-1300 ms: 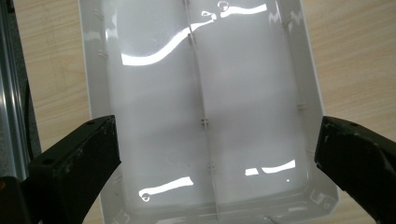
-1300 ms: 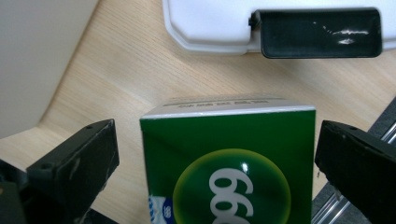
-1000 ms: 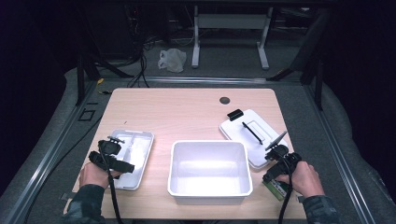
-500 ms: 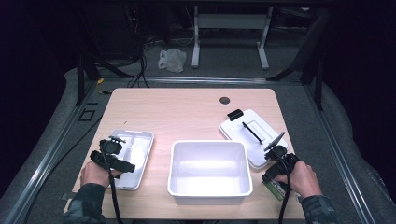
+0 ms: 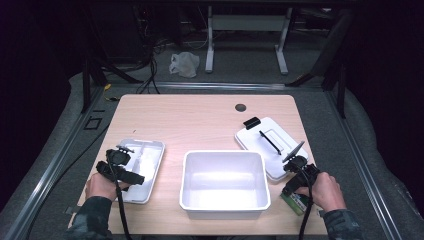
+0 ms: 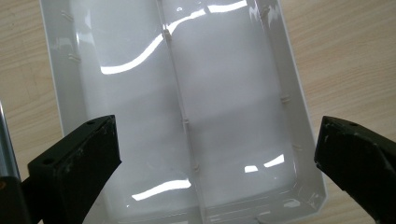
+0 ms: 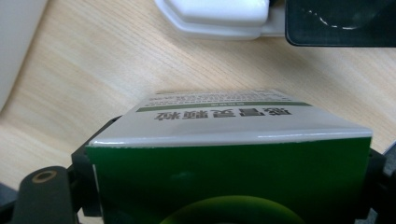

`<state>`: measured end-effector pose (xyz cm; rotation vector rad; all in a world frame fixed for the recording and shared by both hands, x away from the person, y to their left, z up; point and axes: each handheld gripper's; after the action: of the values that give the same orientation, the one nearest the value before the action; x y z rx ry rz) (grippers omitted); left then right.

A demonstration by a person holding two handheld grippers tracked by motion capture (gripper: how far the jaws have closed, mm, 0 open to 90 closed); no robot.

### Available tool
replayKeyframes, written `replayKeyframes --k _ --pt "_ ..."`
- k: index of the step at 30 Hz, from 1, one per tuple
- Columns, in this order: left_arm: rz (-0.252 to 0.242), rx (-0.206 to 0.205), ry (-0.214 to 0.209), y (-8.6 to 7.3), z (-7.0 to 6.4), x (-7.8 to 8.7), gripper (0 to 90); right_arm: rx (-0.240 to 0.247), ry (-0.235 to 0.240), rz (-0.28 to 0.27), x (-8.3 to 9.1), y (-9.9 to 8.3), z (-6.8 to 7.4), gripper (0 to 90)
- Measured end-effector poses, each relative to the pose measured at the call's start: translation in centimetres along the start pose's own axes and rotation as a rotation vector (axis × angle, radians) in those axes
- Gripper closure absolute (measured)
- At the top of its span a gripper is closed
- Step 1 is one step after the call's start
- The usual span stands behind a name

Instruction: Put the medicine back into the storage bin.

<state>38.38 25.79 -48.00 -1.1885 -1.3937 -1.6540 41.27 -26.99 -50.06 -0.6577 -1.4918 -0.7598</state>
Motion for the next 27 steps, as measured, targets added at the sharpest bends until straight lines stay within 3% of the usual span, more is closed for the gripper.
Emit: replayKeyframes --k 9,16,24,27 --pt "-0.005 -0.004 -0.006 0.0 0.2 0.2 0.1 0.06 0.0 -0.022 1.8 -0.3 0.2 15.5" --pt "-0.002 -0.023 -0.008 0.0 0.0 0.1 0.0 0.184 -0.01 -0.027 3.3 -0.2 1.0 15.6" --pt "0.005 -0.04 -0.002 0.0 -0.2 0.0 0.0 0.3 -0.018 -0.085 5.8 -0.2 1.1 15.6" --pt "0.007 -0.049 -0.004 0.0 -0.2 0.0 0.0 0.357 -0.014 -0.082 6.3 0.0 1.2 15.6"
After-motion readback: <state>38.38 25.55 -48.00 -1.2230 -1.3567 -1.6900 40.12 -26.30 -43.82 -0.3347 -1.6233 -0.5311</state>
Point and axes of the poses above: each handheld gripper's, and its own axes: x roughly backward along the jaws, y roughly out of its top, z roughly to its left, and after that the axes turned 5 degrees about x, right-handed
